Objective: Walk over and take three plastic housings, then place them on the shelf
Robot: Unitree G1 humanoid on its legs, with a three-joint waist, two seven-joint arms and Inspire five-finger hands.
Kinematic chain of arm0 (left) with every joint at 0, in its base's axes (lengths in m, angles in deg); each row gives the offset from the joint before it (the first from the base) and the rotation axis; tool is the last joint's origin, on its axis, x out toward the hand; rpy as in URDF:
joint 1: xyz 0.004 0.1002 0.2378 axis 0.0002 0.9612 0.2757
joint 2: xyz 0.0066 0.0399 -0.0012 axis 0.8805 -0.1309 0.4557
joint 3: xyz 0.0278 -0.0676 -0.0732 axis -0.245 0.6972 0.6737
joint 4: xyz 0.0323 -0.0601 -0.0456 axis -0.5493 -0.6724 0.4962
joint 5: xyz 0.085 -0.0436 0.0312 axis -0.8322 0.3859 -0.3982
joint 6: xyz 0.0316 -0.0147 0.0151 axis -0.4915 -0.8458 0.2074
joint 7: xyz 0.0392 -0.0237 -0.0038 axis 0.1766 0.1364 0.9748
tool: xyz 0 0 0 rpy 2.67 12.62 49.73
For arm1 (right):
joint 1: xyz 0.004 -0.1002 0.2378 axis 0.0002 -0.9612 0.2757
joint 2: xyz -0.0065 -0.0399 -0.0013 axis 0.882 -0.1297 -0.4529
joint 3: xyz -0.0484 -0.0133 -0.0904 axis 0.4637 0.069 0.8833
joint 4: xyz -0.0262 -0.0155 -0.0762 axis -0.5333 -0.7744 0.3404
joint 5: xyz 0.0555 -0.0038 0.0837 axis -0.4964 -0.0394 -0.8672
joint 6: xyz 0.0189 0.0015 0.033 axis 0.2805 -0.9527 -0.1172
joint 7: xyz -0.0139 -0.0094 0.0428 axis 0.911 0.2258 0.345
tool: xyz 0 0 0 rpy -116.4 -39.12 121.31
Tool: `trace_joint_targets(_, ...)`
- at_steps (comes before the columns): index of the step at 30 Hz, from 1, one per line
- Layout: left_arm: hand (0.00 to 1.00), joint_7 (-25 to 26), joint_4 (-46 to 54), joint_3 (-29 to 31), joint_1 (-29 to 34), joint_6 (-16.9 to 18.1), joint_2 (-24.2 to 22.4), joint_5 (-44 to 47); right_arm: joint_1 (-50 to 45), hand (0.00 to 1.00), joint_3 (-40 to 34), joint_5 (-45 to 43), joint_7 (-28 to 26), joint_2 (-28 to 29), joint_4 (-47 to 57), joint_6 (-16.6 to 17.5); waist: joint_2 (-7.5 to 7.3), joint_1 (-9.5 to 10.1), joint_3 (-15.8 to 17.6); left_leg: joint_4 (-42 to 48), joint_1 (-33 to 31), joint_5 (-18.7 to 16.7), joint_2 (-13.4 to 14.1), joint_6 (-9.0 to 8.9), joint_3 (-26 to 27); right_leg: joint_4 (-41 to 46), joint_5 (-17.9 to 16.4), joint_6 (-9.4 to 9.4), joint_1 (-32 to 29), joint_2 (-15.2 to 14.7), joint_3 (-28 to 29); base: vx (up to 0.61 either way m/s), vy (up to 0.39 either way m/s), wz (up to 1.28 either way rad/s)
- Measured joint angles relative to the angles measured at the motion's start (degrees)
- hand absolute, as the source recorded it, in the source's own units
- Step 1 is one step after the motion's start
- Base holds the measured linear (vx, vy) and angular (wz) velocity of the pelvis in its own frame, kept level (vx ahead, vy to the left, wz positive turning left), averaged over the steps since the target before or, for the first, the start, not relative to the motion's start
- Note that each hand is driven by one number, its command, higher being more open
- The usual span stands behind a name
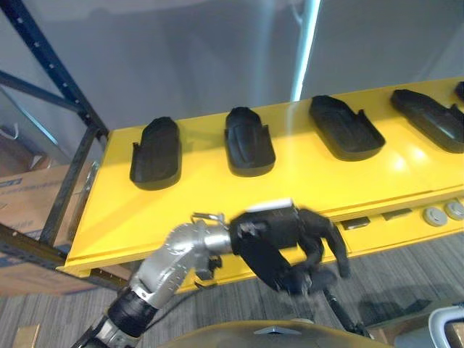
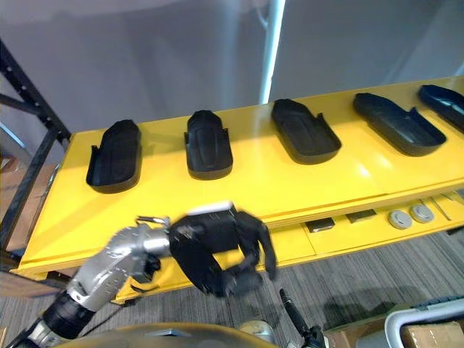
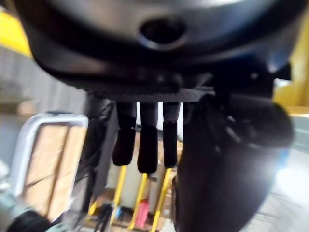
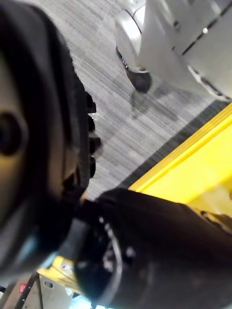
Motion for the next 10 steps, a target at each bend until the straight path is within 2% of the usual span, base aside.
trace_joint_targets(3, 1.0, 7.1, -12.1, -3.7, 0.2, -3.5, -0.5, -2.5, 0.4, 1.0, 2.3, 0.0, -0.2, -0.3, 0.0, -1.0, -0.09, -0.89, 0.2, 0.0, 0.9, -0.1, 0.2, -0.09, 0.8, -0.1, 0.2, -0.19, 0.1, 0.2, 0.5, -0.02, -0.002, -0.17)
trace_joint_targets(5, 1.0, 12.0, -18.9, -3.5, 1.0, -3.8, -0.8, -3.8, 0.4, 1.0, 3.5, 0.0, -0.2, -0.5, -0.1, -1.5, -0.3, -1.19, 0.3, 0.0, 0.9, -0.1, 0.2, -0.08, 0.8, -0.2, 0.2, -0.21, 0.0, 0.2, 0.5, -0.02, -0.002, -0.01)
trace_joint_targets(6, 1.0, 16.2, -23.2, -1.7, 2.6, -3.6, -1.7, -4.0, 0.4, 1.0, 4.2, 0.0, -0.3, -0.7, -0.1, -1.6, -0.52, -1.27, 0.4, 0.0, 0.9, -0.1, 0.1, -0.08, 0.8, -0.5, 0.2, -0.29, -0.2, 0.2, 0.5, 0.0, 0.0, 0.0)
trace_joint_targets(8, 1.0, 21.7, -30.9, 4.2, 6.1, -1.9, -4.3, -5.9, 0.3, 1.0, 4.7, 0.0, -0.4, -0.8, -0.1, -2.1, -1.3, -1.14, 0.8, 0.0, 0.9, -0.1, 0.1, -0.08, 0.5, -1.1, 0.3, -0.44, 0.4, 0.2, 0.1, 0.01, -0.003, 0.06)
trace_joint_targets(9, 1.0, 27.4, -36.0, 8.3, 8.2, 0.9, -5.6, -7.1, 0.4, 1.0, 5.5, 0.0, -0.4, -0.8, -0.1, -2.2, -2.04, -0.76, 1.3, 0.0, 0.8, -0.1, 0.1, -0.09, 0.2, -1.2, 0.4, -0.37, 0.5, 0.2, -0.1, 0.03, -0.003, 0.09)
trace_joint_targets(10, 1.0, 29.1, -38.0, 10.0, 8.9, 2.6, -6.0, -8.6, 0.5, 1.0, 5.8, 0.0, -0.4, -0.7, -0.1, -2.2, -2.38, -0.59, 1.5, 0.0, 0.8, -0.1, 0.1, -0.09, 0.1, -1.3, 0.4, -0.26, 0.5, 0.2, -0.2, 0.02, -0.003, 0.05)
